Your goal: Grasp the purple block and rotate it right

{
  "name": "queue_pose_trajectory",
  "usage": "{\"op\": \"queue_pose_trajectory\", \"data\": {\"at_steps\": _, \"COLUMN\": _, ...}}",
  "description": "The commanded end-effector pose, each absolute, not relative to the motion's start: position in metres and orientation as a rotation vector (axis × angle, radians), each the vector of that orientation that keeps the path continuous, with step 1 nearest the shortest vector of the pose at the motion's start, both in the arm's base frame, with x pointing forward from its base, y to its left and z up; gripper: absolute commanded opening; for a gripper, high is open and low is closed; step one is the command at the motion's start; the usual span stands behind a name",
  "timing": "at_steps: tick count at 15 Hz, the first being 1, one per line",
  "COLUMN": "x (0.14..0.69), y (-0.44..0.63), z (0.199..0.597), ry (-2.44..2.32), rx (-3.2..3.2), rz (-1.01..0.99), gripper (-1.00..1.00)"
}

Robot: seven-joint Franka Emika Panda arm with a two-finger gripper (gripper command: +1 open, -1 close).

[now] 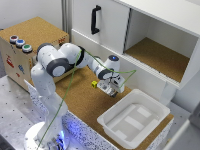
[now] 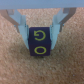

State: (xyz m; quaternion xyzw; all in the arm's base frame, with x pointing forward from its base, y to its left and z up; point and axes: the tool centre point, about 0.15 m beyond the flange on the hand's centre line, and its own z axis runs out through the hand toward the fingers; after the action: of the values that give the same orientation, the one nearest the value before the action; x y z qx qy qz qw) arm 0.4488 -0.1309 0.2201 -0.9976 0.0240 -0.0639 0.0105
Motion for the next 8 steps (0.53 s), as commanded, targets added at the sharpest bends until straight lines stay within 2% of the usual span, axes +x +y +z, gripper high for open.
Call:
{"op": "queue_pose_trajectory", "data": {"at_steps": 1, "x": 0.422, "y": -0.108, "z": 0.277, "ry": 0.285, "rx": -3.081, "rz": -0.204, "gripper": -1.00}}
{"op": "queue_pose_trajectory", "data": {"at_steps": 6, "x": 0.402, "y": -0.095, "z": 0.293, "ry": 0.633, "rx": -2.989, "rz": -0.088, "gripper": -1.00}}
{"op": "queue_pose_trajectory", "data": {"at_steps": 8, "x": 0.400, "y": -0.102, "z": 0.287, "ry": 0.769, "rx": -2.968, "rz": -0.034, "gripper": -1.00}}
